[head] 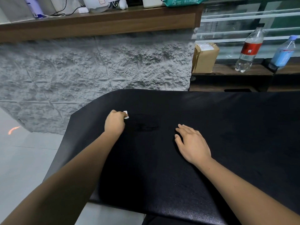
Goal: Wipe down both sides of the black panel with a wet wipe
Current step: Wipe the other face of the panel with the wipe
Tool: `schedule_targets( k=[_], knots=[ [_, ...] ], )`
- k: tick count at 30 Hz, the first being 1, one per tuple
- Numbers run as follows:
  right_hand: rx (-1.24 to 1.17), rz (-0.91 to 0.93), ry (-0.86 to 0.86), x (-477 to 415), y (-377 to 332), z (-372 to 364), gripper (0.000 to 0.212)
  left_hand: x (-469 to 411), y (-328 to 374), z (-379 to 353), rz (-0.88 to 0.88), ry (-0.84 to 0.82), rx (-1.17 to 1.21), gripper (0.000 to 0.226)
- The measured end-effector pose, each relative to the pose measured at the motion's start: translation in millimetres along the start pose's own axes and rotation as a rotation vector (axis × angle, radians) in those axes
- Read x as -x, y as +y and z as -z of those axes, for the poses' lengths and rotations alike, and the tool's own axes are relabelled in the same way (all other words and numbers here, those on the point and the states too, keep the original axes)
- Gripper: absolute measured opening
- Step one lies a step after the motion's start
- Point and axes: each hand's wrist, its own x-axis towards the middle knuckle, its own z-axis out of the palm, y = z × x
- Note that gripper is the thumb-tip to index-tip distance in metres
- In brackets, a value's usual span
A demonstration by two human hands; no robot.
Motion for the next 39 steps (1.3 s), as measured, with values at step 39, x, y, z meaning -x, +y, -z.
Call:
schedule_targets(
  k=[39],
  knots=[
    [0.217, 0.092, 0.019, -29, -4, 20, 0.031, -8, 115, -32, -0.150, -0.234, 0.013, 0.041]
  ],
)
